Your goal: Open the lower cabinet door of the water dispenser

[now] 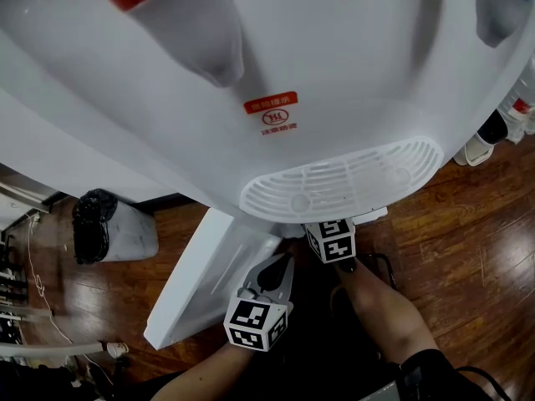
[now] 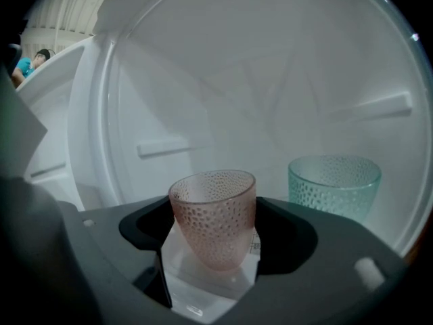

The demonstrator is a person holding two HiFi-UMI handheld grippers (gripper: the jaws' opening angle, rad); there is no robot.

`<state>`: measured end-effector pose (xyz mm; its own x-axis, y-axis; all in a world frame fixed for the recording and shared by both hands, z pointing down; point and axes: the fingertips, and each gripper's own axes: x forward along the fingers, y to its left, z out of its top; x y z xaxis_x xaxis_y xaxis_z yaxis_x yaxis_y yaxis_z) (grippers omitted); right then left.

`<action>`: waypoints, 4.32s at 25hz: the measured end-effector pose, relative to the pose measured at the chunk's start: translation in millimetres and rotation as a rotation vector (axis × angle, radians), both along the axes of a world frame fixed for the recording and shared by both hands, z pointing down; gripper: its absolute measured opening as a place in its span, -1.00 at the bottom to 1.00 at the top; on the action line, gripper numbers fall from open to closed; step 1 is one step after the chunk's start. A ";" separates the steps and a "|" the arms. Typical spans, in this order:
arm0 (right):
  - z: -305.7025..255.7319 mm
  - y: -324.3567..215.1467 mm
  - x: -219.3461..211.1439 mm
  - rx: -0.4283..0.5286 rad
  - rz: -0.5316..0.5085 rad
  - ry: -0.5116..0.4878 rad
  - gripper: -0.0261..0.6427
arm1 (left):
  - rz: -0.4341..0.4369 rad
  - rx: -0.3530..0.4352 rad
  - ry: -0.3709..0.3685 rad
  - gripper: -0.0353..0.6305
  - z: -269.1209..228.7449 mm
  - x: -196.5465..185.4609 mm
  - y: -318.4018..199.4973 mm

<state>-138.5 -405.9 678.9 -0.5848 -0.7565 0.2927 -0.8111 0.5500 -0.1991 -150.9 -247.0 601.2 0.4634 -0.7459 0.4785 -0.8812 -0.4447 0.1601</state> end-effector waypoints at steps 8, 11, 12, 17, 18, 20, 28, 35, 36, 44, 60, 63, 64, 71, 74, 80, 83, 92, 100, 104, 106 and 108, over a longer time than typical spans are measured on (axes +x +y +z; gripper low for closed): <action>5.2 4.1 1.6 -0.033 -0.012 -0.005 0.23 | 0.015 -0.005 0.006 -0.94 1.3 3.9 1.3; 5.8 7.3 2.1 -0.034 -0.022 -0.005 0.26 | 0.015 0.000 0.006 -0.94 -0.6 3.7 1.0; 5.9 8.1 2.2 -0.033 -0.025 -0.003 0.27 | 0.014 0.001 0.006 -0.94 -1.2 3.4 1.0; 18.1 11.1 2.7 -0.054 -0.040 0.047 0.19 | 0.018 -0.006 0.009 -0.94 -0.5 5.8 4.6; 18.8 10.9 2.3 -0.053 -0.044 0.054 0.17 | 0.020 -0.008 0.009 -0.94 0.2 6.9 5.1; 19.0 9.6 2.4 -0.049 -0.042 0.063 0.13 | 0.024 -0.010 0.008 -0.94 1.3 8.0 5.3; 22.2 5.4 5.6 -0.046 -0.030 0.087 0.12 | 0.026 -0.007 0.000 -0.94 3.1 7.3 3.7; 15.3 17.9 6.9 -0.078 -0.048 0.047 0.21 | 0.049 -0.001 -0.004 -0.94 -1.2 10.6 6.2; 14.1 21.5 7.1 -0.088 -0.052 0.042 0.21 | 0.060 0.001 -0.007 -0.94 -2.8 12.0 8.2; -7.6 50.9 14.3 -0.153 -0.092 -0.011 0.04 | 0.120 0.043 -0.051 -0.94 -21.4 12.5 21.5; -107.5 133.3 41.9 -0.182 -0.287 -0.075 -0.19 | 0.347 0.054 -0.051 -0.88 -124.0 20.4 65.2; -130.5 147.4 44.4 -0.157 -0.313 -0.065 -0.23 | 0.331 0.076 -0.035 -0.88 -142.1 24.4 68.2; -139.6 151.8 45.0 -0.146 -0.319 -0.064 -0.26 | 0.330 0.084 -0.033 -0.88 -149.1 26.1 70.4; -227.3 185.0 52.6 -0.069 -0.411 -0.069 -0.50 | 0.359 0.199 0.010 -0.88 -236.6 39.8 91.9; -274.8 197.9 58.0 -0.014 -0.438 -0.102 -0.71 | 0.344 0.307 -0.011 -0.87 -279.9 33.8 97.4; -347.4 211.4 64.3 0.045 -0.474 -0.124 -0.89 | 0.147 0.373 0.087 -0.84 -347.6 15.5 93.6; -376.3 226.7 62.4 0.066 -0.516 -0.114 -0.91 | 0.081 0.413 0.102 -0.83 -371.9 7.8 94.1; -444.1 259.3 57.8 0.080 -0.536 -0.126 -0.92 | 0.054 0.386 0.130 -0.81 -372.3 -0.4 98.5; -460.0 260.6 51.4 0.102 -0.490 -0.120 -0.92 | 0.098 0.443 0.112 -0.81 -386.7 0.8 109.0; -454.4 259.7 51.4 0.114 -0.488 -0.112 -0.92 | 0.118 0.455 0.134 -0.81 -393.2 -1.6 113.4; -453.1 261.3 49.9 0.128 -0.496 -0.098 -0.92 | 0.121 0.467 0.139 -0.81 -397.3 -4.2 114.6; -453.0 262.6 49.5 0.154 -0.492 -0.067 -0.92 | 0.127 0.476 0.131 -0.81 -397.9 -5.7 115.7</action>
